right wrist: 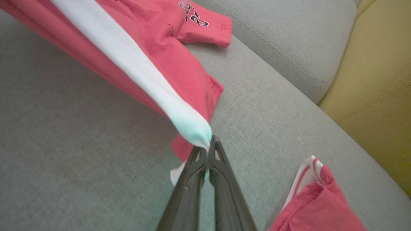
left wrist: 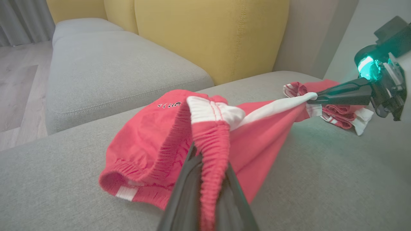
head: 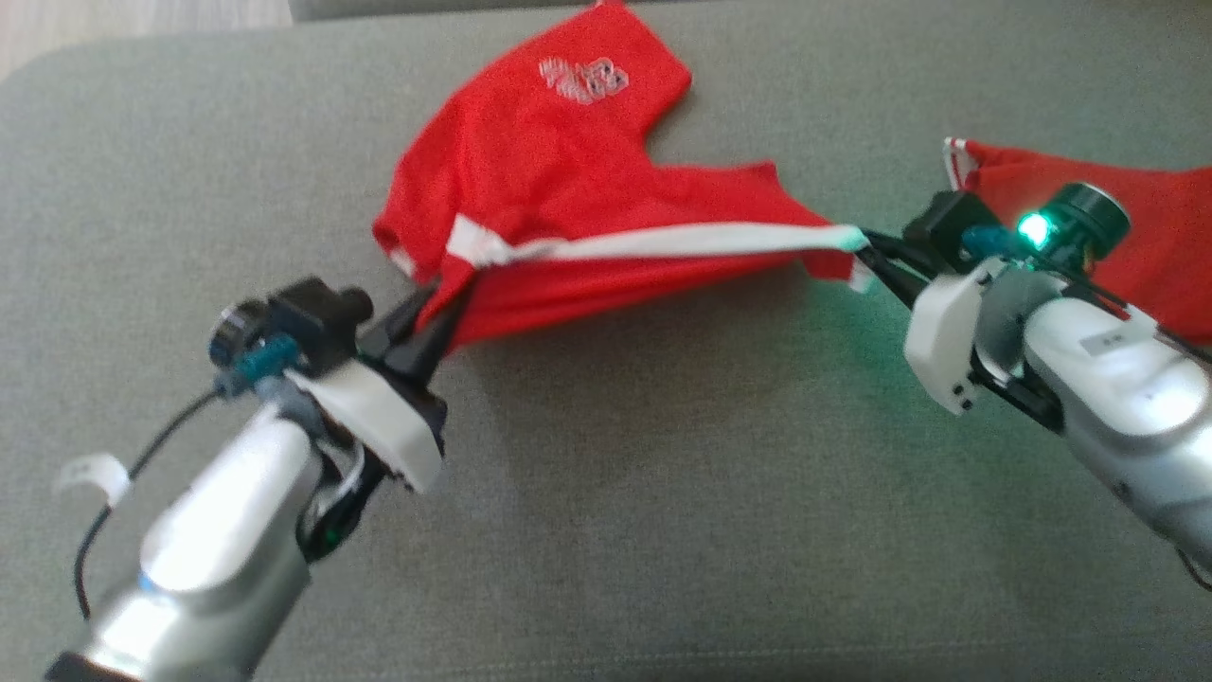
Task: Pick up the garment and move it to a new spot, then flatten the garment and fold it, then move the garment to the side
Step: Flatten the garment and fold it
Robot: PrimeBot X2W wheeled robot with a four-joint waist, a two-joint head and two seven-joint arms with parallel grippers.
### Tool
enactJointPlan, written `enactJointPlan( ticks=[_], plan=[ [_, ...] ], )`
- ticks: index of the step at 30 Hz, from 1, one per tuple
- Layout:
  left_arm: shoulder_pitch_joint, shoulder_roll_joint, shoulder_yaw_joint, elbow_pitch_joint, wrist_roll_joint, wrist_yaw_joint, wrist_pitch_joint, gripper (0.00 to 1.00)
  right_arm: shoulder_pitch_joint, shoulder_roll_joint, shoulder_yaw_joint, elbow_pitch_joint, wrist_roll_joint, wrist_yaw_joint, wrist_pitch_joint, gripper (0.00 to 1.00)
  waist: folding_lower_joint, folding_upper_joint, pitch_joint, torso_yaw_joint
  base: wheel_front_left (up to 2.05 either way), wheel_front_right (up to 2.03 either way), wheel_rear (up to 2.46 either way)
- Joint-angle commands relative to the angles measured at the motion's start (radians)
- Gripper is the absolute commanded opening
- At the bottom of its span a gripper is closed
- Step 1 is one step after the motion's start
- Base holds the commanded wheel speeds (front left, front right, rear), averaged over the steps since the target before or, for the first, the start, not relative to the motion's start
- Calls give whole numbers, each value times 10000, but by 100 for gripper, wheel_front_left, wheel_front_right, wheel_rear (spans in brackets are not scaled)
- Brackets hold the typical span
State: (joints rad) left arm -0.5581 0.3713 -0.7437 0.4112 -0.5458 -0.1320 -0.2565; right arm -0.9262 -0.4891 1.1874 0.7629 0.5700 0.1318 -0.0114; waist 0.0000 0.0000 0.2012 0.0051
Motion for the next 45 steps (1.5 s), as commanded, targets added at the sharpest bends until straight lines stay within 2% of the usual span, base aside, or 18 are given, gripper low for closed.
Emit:
enactJointPlan(
  ticks=[1,7,15,16,17,23,27,31,37,45],
  plan=[
    [-126,409,345,-333,84,14,-52,0,169,-444,96,-307,238,-11,109,0,0,0,-254,-23,0,0,0],
    [722,309,303,-813,259,14,-53,0,524,-1647,780,-1826,926,-11,897,0,0,0,-759,-86,0,0,0],
    [2092,132,241,-1538,382,14,-53,0,1302,-3463,922,-4325,1540,-11,2481,0,0,0,-1467,-155,0,0,0],
    [2451,78,228,-1767,403,14,-53,0,1551,-3907,924,-4956,1744,-11,2866,0,0,0,-1644,-166,0,0,0],
    [2451,78,228,-1767,403,14,-53,0,1551,-3907,924,-4956,1744,-11,2866,0,0,0,-1644,-166,0,0,0],
    [3490,-39,93,-2442,382,86,-53,0,2159,-5143,926,-6531,2347,-11,3894,0,0,0,-2052,-203,0,0,0],
    [3843,22,-52,-2864,355,154,1,0,2284,-5740,927,-7275,2484,-11,4371,0,0,0,-2062,-210,0,0,0],
    [3857,-14,31,-3078,330,331,17,0,1933,-5954,927,-7589,2429,-11,4466,0,0,0,-2029,-126,0,0,0],
    [3653,-251,347,-3282,321,592,-16,0,1205,-5784,928,-7754,1957,-11,4411,0,0,0,-1815,232,0,0,0],
    [3216,-705,599,-3268,402,575,-43,0,325,-5508,928,-7851,942,-11,4510,0,0,0,-1301,1050,0,0,0]
  ],
)
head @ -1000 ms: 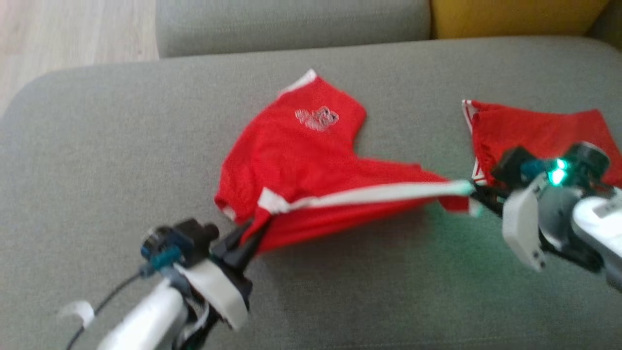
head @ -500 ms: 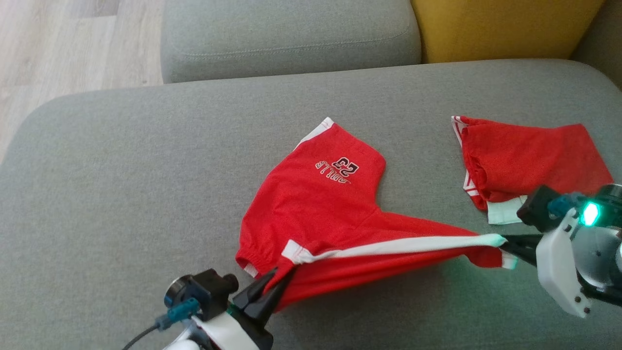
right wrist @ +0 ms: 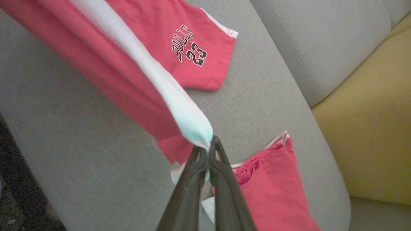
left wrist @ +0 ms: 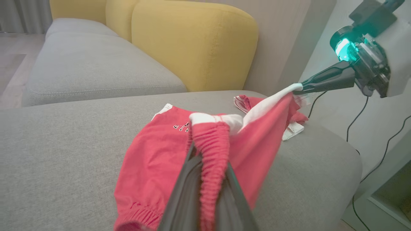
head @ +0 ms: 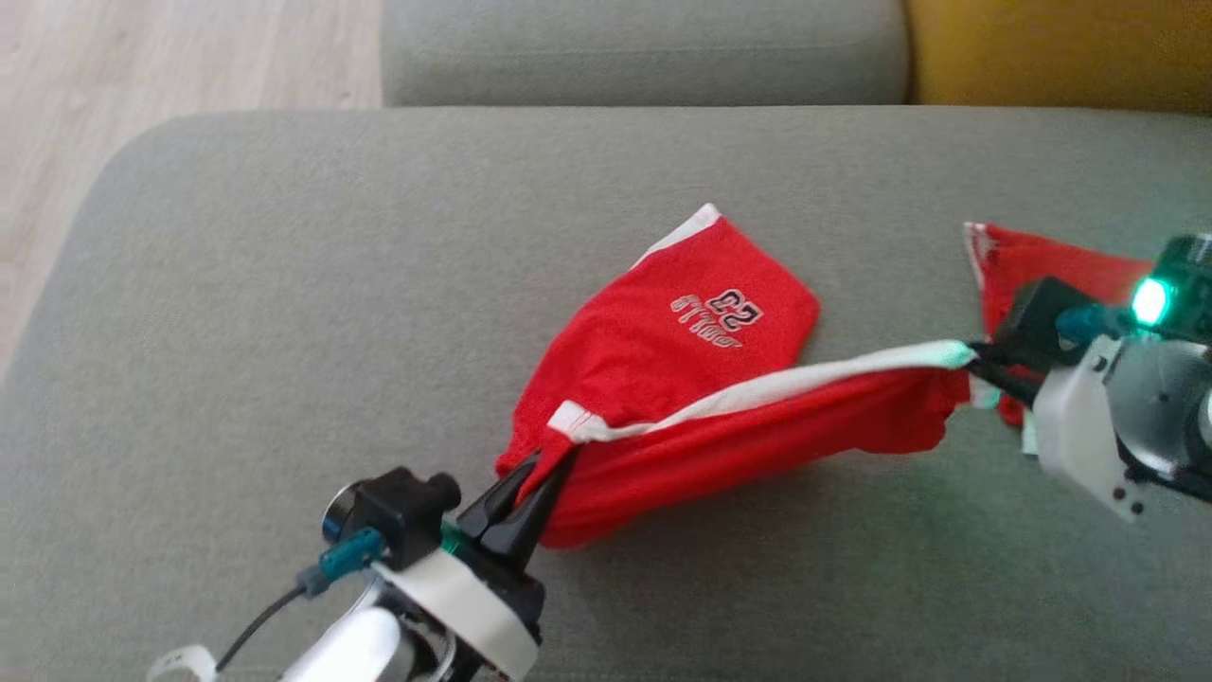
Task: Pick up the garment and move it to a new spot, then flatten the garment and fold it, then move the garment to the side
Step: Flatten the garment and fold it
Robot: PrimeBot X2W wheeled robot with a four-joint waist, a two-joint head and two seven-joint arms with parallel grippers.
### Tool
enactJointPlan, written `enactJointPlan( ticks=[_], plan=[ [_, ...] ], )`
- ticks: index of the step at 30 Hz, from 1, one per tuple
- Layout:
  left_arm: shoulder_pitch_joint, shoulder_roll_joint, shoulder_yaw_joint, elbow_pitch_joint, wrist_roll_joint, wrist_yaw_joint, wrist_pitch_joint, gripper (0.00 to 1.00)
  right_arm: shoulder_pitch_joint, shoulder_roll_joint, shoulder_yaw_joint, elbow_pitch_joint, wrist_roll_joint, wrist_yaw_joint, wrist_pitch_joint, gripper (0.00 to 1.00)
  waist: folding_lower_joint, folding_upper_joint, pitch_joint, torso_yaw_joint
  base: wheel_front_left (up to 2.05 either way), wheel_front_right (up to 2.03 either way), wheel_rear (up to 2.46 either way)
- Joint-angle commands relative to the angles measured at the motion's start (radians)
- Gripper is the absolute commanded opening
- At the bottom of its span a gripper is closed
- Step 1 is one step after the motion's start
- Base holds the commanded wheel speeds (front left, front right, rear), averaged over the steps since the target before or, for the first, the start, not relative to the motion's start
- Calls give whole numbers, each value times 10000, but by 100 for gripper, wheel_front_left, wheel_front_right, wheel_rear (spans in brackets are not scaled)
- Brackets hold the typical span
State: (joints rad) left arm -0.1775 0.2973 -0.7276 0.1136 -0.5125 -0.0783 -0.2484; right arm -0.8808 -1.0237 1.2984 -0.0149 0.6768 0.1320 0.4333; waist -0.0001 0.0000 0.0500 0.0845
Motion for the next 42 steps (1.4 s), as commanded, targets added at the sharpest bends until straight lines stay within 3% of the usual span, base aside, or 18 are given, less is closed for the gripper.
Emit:
enactJointPlan(
  ticks=[1,11,21,42],
  plan=[
    [-666,-11,428,-264,117,11,-126,0,-226,-112,-182,-31,-251,-13,122,0,1,0,286,361,0,0,0],
    [-1484,-911,352,235,510,-239,-132,0,-963,267,-182,763,-1471,-13,638,0,1,0,1262,1634,0,0,0],
    [-1997,-1813,319,564,794,-444,-132,0,-1607,577,-182,1886,-2446,-13,242,0,1,0,2038,2491,0,0,0],
    [-2935,-2449,688,1146,959,-521,-133,0,-2761,1520,-182,3700,-3356,-13,-520,0,1,0,3293,3013,0,0,0]
  ],
)
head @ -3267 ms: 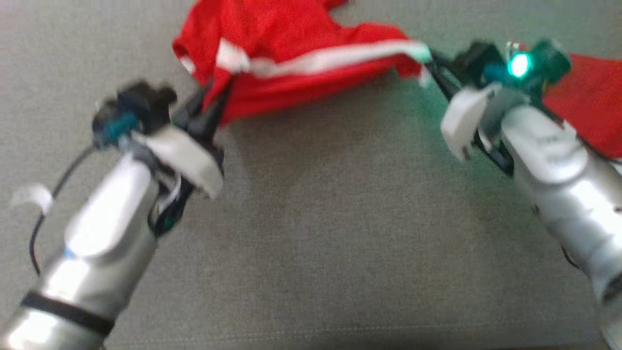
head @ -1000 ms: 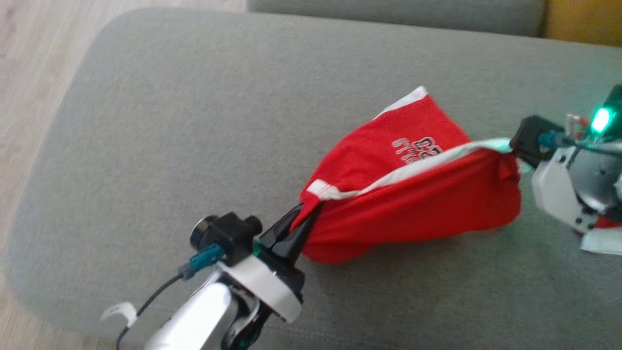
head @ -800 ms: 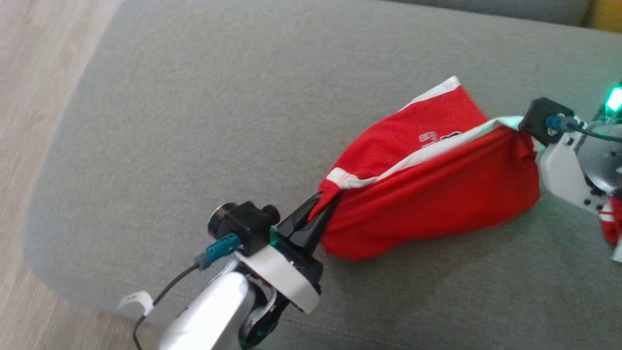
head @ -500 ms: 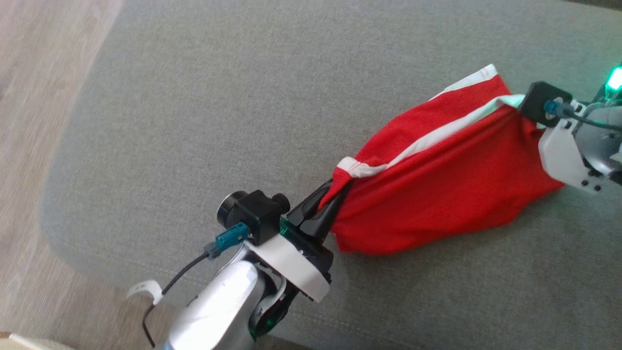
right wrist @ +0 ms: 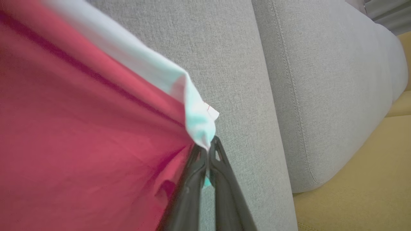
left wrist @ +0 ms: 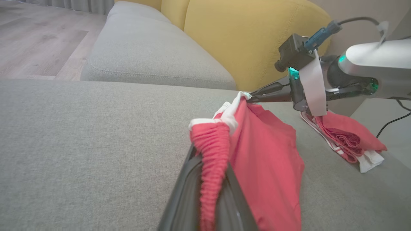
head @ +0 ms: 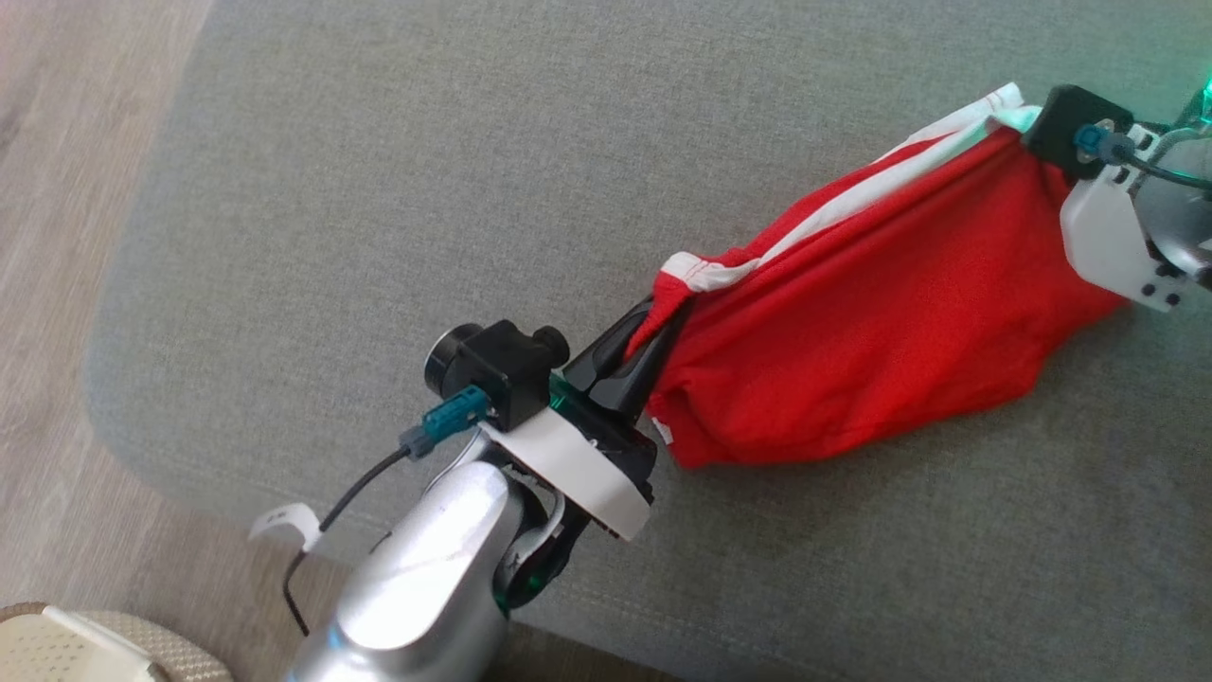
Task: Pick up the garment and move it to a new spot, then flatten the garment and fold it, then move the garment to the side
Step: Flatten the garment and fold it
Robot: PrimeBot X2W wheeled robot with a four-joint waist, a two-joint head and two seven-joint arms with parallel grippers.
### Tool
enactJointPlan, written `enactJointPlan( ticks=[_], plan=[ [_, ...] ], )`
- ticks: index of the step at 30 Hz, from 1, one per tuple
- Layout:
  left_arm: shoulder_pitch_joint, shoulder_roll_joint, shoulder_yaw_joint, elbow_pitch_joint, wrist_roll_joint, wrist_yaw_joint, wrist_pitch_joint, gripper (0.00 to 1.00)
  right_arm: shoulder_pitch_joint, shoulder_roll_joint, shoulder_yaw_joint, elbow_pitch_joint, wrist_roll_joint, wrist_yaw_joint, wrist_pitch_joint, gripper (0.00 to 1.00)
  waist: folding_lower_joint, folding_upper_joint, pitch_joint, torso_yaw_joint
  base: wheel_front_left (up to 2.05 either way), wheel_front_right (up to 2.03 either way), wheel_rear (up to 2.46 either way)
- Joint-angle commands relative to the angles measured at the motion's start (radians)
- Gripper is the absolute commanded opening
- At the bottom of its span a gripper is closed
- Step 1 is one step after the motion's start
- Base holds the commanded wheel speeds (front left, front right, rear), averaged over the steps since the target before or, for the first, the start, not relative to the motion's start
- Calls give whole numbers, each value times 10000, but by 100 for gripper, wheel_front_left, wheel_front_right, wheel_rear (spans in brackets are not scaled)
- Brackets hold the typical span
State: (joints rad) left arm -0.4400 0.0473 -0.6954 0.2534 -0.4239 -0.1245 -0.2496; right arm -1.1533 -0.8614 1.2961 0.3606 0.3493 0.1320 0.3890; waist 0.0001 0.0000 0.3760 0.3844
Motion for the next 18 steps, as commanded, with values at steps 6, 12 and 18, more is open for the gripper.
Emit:
enactJointPlan(
  ticks=[6,12,18],
  plan=[
    [-476,38,168,64,58,-60,-122,100,-166,139,-159,389,468,-13,-242,100,-1,0,147,23,0,0,0],
    [-428,33,585,378,207,-60,-122,100,-248,408,-159,890,568,-13,-568,100,-1,0,25,-124,0,0,0],
    [-106,32,1359,408,481,-32,-122,100,-381,837,-159,1974,1278,-13,-1352,100,-1,0,-441,-521,0,0,0]
  ],
)
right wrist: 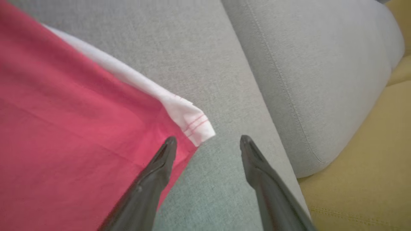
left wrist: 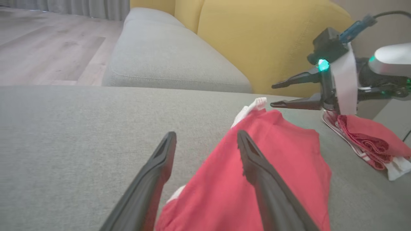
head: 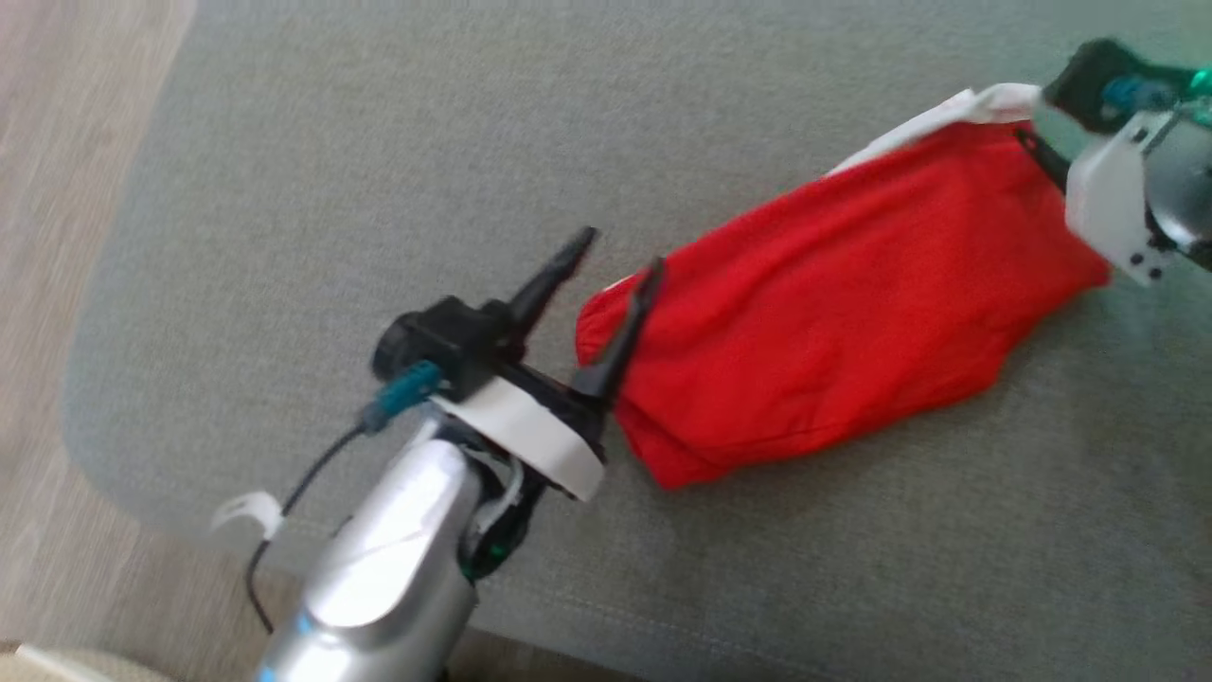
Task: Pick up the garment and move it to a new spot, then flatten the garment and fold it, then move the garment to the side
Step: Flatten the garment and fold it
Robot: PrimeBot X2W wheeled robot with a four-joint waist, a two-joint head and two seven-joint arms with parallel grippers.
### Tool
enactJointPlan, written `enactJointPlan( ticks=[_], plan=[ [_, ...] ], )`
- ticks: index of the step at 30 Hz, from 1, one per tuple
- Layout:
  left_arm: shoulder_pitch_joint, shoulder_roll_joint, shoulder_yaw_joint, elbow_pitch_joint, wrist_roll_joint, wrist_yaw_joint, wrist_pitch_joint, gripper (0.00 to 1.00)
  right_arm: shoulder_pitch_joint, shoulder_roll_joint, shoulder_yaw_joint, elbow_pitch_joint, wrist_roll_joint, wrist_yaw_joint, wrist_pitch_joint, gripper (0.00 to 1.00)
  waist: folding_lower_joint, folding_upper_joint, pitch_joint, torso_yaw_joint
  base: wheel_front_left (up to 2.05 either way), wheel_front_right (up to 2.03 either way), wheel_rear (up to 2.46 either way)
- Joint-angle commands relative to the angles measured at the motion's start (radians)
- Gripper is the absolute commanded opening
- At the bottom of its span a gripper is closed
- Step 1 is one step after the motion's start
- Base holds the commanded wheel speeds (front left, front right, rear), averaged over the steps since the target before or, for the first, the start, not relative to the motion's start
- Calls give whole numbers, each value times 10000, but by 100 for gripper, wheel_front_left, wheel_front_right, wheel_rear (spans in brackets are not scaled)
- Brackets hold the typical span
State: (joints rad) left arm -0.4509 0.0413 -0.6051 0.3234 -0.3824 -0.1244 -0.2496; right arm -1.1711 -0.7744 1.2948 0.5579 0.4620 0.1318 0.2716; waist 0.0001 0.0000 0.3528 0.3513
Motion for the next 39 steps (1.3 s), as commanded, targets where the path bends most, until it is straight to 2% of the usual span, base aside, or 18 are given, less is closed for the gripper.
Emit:
enactJointPlan(
  ticks=[1,4,12,17,20,24,27,32,39],
  plan=[
    [2,91,456,-292,67,-34,-122,100,-203,-33,-145,1,151,-11,-179,100,-1,0,-209,-189,0,0,0],
    [311,131,1285,-385,245,148,-122,100,-193,403,-299,831,809,-11,-970,100,-1,0,-622,-587,0,0,0],
    [890,282,2979,-1049,431,422,-122,100,431,1542,-1851,2164,1703,-11,-2907,100,-1,0,-1505,-1468,0,0,0],
    [1213,275,3939,-1730,559,518,-122,100,1069,2181,-2793,2554,1916,-11,-3976,100,-1,0,-2062,-1999,0,0,0],
    [1395,324,4182,-2082,976,588,-122,100,1547,2465,-3518,2694,1997,-11,-4646,100,-1,0,-2347,-2268,0,0,0],
    [1651,253,4527,-2438,993,683,-122,100,2282,2823,-4473,2510,1821,-11,-5133,100,-1,0,-2647,-2635,0,0,0],
    [1817,211,4671,-2630,980,677,-122,100,2878,3007,-5249,2071,1271,-11,-5280,100,-1,0,-2813,-2860,0,0,0],
    [2240,155,4828,-2813,908,642,-122,100,4328,3425,-6935,778,-551,-11,-5327,100,-1,0,-3064,-3199,0,0,0],
    [2944,121,4651,-2841,1210,447,-122,100,7308,4753,-9598,-1445,-3110,-11,-5265,100,-1,0,-3304,-3502,0,0,0]
  ],
)
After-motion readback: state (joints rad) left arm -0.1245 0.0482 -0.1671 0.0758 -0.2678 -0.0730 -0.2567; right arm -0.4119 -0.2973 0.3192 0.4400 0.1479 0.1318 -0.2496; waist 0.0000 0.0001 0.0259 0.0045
